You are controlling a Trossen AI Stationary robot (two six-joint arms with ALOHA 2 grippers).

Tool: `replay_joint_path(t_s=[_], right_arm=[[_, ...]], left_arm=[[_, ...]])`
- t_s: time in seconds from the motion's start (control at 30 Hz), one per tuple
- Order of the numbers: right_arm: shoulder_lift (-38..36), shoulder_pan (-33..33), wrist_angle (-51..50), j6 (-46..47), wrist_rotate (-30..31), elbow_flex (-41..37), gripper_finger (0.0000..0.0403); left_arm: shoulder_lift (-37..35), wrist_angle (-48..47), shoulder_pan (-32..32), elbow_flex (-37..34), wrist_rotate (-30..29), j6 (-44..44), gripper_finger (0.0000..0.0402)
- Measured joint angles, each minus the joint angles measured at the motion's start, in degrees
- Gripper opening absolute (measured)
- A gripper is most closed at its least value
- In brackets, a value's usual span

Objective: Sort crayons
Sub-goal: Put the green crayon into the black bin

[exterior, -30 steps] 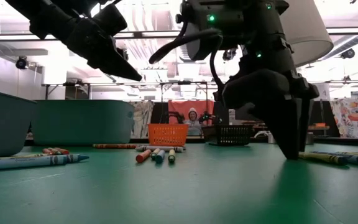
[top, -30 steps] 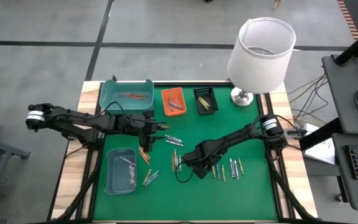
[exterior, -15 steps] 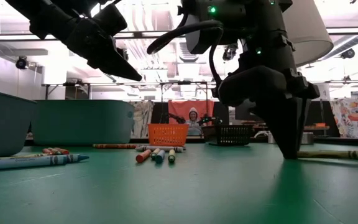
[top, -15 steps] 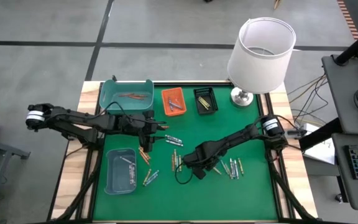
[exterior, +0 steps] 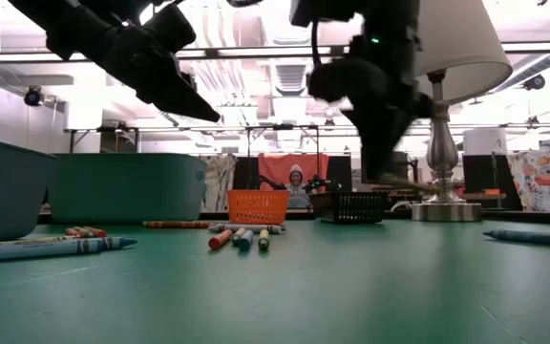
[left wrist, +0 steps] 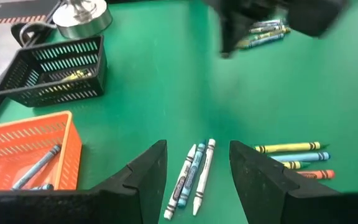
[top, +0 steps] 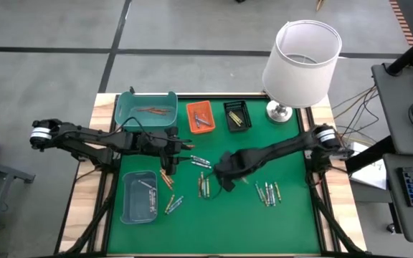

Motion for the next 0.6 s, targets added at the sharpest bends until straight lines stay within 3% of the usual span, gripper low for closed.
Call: replay_joint_path(t_s=[0.23, 0.33, 0.5, 0.6], right_arm=[[-8.9, -10.5, 2.2, -12.8, 17.4, 0.0, 0.0012], [-10.7, -15.7, 8.6, -19.6, 24.1, -0.3, 0.0012], [-10.7, -22.9, 29.4, -32.1, 23.7, -5.3, 0.0012], [-9.0, -26.8, 35.5, -34.9, 23.5, -8.7, 0.0012]], left_arm=[[0.0, 0.3, 0.0, 2.0, 0.0, 2.1, 0.0157], [0.0, -0.2, 0.0, 4.1, -0.5, 3.8, 0.0157], [0.0, -3.3, 0.0, 7.9, -5.4, 6.8, 0.0157], [0.0, -4.9, 0.0, 9.6, -9.4, 7.6, 0.0157]])
